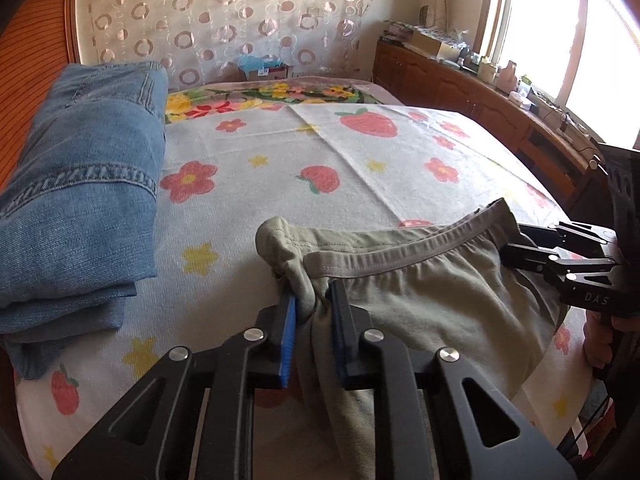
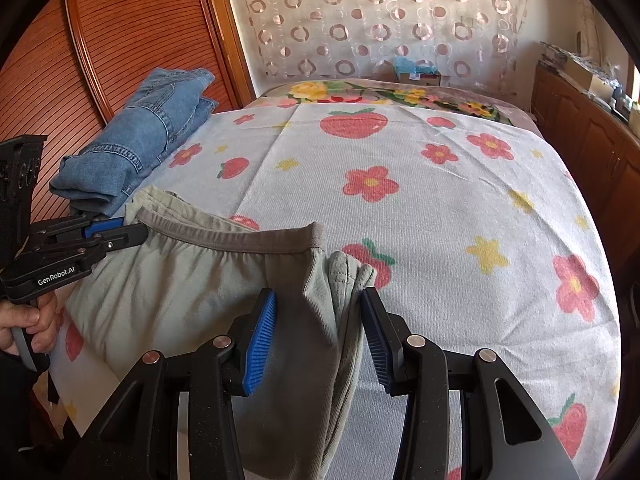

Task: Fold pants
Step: 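Lift the folded pants with both grippers and carry them onto the jeans stack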

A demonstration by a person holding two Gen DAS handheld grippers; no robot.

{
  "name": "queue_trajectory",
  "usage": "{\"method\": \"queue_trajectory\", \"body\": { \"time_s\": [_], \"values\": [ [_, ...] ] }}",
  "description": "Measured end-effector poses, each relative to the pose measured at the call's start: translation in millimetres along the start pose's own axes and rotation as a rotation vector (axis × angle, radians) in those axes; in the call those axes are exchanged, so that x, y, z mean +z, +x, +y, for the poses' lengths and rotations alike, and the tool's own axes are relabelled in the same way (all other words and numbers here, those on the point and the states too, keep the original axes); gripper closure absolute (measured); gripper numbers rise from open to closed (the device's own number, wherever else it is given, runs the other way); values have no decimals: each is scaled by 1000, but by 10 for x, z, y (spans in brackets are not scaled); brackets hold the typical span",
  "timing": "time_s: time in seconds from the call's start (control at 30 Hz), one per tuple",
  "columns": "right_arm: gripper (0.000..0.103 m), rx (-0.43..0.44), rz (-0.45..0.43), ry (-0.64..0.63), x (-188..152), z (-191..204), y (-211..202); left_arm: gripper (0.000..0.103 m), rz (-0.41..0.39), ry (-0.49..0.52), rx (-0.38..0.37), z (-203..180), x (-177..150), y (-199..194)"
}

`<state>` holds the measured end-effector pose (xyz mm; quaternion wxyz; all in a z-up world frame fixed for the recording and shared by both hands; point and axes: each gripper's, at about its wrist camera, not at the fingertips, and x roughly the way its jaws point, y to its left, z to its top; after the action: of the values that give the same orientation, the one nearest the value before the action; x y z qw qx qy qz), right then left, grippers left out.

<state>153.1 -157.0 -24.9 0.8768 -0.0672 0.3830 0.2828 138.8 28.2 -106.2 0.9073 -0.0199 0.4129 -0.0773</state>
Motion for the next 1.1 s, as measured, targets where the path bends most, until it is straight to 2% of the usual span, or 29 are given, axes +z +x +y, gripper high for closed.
{"method": "queue_trajectory", "body": {
  "time_s": [0.27,0.33,0.47,0.57,1.1],
  "values": [
    [59,5,1,5,12,-21,-1,88,-56,20,-8,-116,46,-226],
    [69,-12,-2,24,11,-56,-11,88,-75,32,-12,-172,65,-299],
    [89,30,2,64,14,-146,-10,89,-104,55,-22,-269,95,-419],
    [95,42,2,66,3,-139,-18,89,-121,69,-28,-333,112,-490],
    [97,64,-178,29,54,20,-574,90,-246,88,-24,-405,300,-989]
  ]
}}
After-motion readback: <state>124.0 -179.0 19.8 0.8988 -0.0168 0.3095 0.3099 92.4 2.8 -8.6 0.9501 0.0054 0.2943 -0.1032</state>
